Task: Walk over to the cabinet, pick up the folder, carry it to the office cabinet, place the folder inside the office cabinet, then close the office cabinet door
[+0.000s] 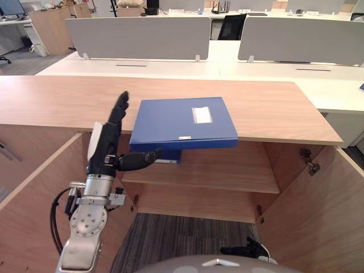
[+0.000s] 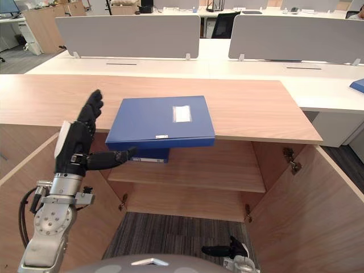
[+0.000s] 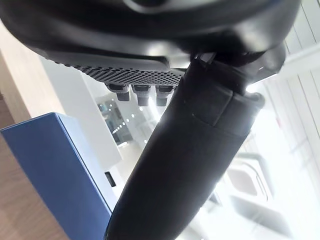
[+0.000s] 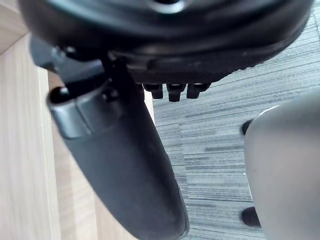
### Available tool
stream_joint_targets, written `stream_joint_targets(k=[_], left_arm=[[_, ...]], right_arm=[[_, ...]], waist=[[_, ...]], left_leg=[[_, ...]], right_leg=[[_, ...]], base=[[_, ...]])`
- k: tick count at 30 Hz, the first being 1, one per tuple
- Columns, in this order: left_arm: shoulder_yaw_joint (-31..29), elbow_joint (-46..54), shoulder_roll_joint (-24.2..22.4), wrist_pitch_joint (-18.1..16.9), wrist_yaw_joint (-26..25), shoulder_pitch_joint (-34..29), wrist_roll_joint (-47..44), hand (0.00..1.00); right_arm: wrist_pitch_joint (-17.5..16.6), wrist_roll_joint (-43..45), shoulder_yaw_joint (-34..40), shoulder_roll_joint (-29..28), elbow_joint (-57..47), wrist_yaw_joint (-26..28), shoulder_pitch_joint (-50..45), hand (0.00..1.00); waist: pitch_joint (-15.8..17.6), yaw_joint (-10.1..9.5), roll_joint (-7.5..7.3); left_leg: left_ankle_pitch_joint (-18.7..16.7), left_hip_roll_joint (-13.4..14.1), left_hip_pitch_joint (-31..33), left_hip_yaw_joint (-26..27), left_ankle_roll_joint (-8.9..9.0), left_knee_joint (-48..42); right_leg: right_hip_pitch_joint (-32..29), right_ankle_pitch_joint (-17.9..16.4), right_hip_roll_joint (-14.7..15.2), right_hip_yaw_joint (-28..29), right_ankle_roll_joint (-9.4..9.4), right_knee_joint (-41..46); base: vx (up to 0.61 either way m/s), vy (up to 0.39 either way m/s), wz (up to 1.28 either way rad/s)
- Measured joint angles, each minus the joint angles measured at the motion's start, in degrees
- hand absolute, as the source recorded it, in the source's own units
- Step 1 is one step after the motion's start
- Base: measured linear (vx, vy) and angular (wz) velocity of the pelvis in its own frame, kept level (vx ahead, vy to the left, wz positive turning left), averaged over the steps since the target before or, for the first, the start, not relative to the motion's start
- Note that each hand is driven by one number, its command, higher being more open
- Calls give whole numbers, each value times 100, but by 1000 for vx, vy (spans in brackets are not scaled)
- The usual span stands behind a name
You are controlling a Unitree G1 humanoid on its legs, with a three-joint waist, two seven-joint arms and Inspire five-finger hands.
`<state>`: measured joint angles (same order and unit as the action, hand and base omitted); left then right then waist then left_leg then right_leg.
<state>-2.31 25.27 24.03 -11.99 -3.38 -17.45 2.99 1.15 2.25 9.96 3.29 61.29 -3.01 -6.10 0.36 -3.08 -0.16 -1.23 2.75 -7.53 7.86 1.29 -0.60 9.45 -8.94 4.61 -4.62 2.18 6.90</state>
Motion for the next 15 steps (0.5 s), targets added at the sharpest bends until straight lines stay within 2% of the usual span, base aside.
stream_joint_targets(k=[8,15], left_arm=[[197,0,535,-8,4,28,478,100],[586,0,740,-45,-7,138,1609,100]], right_arm=[[4,-1,-212,142,89,-6,29,100],[2,1,-208,164,207,-17,88,100]], waist=[[-14,-4,17],[-18,14,24]], left_leg=[[0,-7,-136,48,0,82],[1,-8,-178,46,0,96]], right_leg=[[78,-1,-2,59,-1,-26],[122,-1,-8,67,-1,-44]], base=[[-12,4,-3],[0,0,0]])
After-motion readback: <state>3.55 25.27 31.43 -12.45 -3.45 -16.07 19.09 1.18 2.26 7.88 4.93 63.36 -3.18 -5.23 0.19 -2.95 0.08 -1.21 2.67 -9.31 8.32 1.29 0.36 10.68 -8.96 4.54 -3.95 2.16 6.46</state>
